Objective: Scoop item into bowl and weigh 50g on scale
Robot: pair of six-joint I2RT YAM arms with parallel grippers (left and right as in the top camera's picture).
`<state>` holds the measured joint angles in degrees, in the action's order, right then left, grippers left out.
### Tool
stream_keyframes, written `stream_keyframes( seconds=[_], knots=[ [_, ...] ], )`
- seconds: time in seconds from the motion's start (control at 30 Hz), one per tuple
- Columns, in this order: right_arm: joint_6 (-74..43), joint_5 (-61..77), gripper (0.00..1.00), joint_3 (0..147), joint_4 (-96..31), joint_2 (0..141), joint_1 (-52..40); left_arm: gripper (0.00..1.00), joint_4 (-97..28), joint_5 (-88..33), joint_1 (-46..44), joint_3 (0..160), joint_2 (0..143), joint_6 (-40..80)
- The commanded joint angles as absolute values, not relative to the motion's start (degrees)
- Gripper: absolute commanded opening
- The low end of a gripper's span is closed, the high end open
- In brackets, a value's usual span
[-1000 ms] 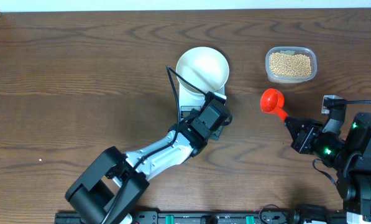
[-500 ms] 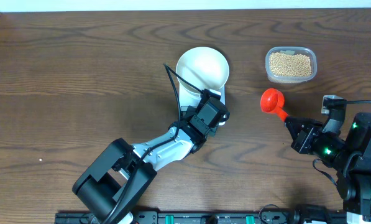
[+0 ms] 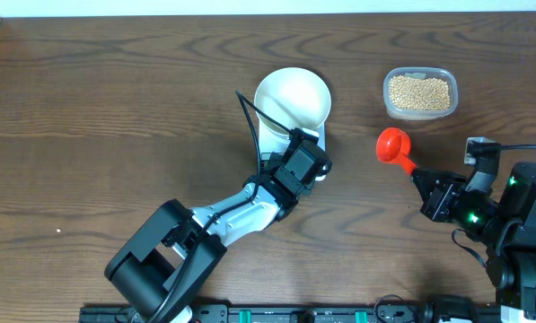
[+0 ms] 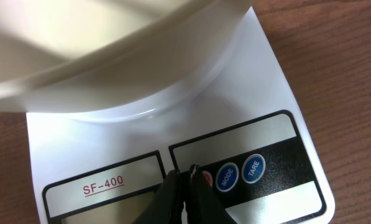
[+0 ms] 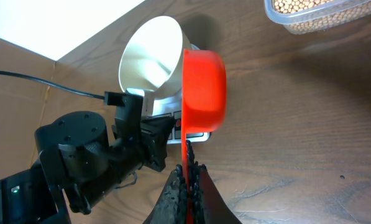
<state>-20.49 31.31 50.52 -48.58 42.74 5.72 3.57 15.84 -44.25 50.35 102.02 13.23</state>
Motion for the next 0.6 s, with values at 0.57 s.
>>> stream_keyframes(
  seconds=[0.57],
  knots=[
    [-19.6, 31.6, 0.01, 51.8, -48.5, 42.6, 6.1, 0.07, 5.3, 15.2, -43.9, 50.2, 105.6, 12.7]
  ],
)
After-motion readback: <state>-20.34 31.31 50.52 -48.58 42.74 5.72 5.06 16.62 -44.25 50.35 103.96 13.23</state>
